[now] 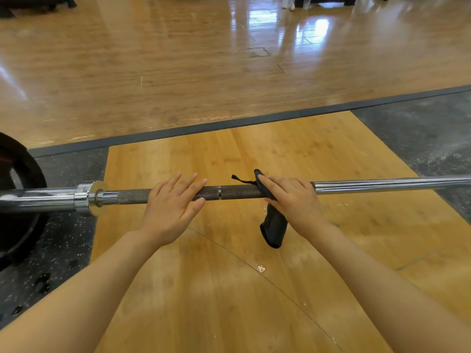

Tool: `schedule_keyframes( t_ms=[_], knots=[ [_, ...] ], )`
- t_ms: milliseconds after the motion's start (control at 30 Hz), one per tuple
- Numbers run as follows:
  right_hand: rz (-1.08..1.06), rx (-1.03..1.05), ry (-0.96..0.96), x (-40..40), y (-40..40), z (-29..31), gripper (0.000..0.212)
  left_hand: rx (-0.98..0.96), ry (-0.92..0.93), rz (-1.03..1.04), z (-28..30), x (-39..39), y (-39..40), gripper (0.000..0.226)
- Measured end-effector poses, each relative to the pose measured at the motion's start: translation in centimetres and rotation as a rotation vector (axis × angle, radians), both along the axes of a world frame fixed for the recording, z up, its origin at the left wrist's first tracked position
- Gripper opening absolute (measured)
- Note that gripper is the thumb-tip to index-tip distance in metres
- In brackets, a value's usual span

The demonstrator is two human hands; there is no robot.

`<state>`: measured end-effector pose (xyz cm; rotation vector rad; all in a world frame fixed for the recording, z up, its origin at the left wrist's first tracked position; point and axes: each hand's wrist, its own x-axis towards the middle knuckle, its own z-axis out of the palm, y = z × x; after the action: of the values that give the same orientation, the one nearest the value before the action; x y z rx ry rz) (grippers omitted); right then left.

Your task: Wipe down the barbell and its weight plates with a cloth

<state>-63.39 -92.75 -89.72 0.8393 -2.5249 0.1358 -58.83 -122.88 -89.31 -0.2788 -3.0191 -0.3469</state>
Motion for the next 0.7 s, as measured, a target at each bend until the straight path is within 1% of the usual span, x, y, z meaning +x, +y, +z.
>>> schedule_keyframes(
  t_ms=[100,167,233,333,367,467,567,700],
  knots=[
    [0.072,-0.079,-0.119,0.0,0.6,1.5,0.049,-0.003,-0.030,0.010,0.4,0.2,0.1,0.066],
    [0.067,-0.130,-0.146,0.3,1.2,2.6,0.043,-0.018,-0.066,0.018,0.9,0.3,0.3,0.069],
    [0.024,-0.158,-0.180,1.0,1.8,3.6,0.039,-0.035,-0.123,0.032,1.5,0.4,0.5,0.073],
    [-0.106,-0.190,-0.361,2.4,3.0,5.2,0.042,-0.049,-0.233,0.079,2.6,0.6,1.2,0.074],
    [-0.149,-0.219,-0.394,2.8,3.6,5.6,0.043,-0.060,-0.264,0.099,3.0,0.9,1.5,0.073],
    [-0.220,-0.398,-0.443,3.6,5.3,6.8,0.042,-0.108,-0.311,0.124,3.7,2.5,2.5,0.069],
    [-0.254,-0.571,-0.585,3.6,7.0,8.1,0.039,-0.124,-0.341,0.138,4.7,4.4,3.5,0.068],
    [-0.241,-0.683,-0.692,3.6,9.2,10.1,0.034,-0.180,-0.342,0.114,7.7,5.6,5.1,0.069]
  ],
)
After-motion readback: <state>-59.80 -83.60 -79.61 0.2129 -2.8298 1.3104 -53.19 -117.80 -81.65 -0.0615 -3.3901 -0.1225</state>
